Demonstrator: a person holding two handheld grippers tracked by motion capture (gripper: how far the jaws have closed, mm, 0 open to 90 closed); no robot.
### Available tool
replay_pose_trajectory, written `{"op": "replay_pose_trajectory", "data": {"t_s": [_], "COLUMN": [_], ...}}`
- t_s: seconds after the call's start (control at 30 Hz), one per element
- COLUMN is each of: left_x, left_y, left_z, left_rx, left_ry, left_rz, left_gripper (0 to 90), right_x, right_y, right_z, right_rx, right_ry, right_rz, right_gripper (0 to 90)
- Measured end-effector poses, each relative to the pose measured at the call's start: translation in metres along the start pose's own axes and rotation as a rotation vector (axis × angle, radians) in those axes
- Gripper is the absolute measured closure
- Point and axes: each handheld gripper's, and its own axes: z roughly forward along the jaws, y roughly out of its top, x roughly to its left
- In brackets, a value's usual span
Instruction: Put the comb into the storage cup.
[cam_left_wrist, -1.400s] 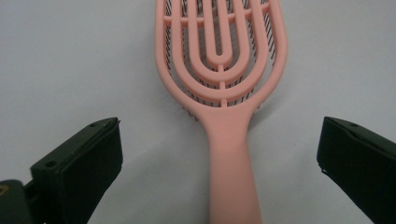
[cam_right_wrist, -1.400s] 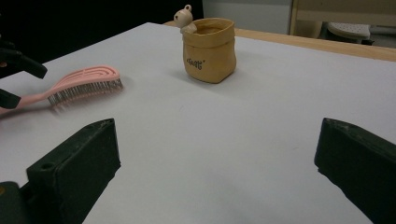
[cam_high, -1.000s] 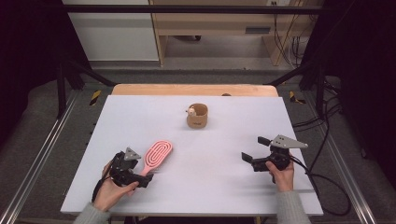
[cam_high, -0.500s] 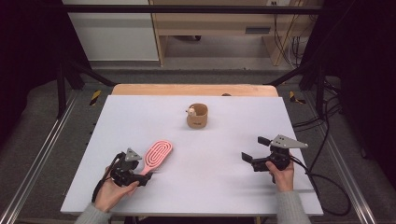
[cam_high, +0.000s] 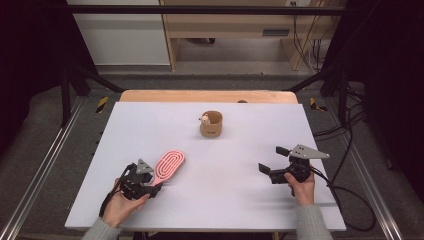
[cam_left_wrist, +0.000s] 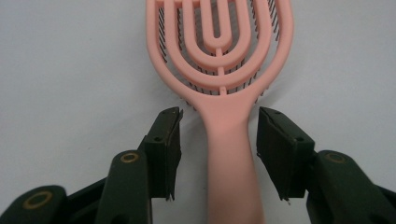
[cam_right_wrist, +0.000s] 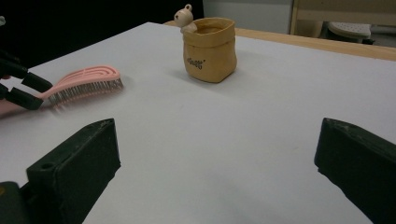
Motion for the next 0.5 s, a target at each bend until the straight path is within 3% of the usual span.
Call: {"op": "replay_pose_trajectory", "data": {"t_s": [0.2, 0.5], "left_x": [-0.0007, -0.0012], "left_y": [0.0006, 0.0016], "left_z": [0.0005, 0.0032], "left_rx": [0.006, 0.024], "left_ry": [0.004, -0.002], "left_rz": [0.002, -0.004], "left_gripper": [59.4, 63.5], "right_x": [0.0000, 0.0000], "right_y": [-0.0001, -0.0001], "right_z": [0.0003, 0.0003], "right_rx": [0.002, 0.002], "right_ry": [0.001, 0.001], "right_rz": [0.000, 0.000], "right_gripper": [0.3, 0.3]}}
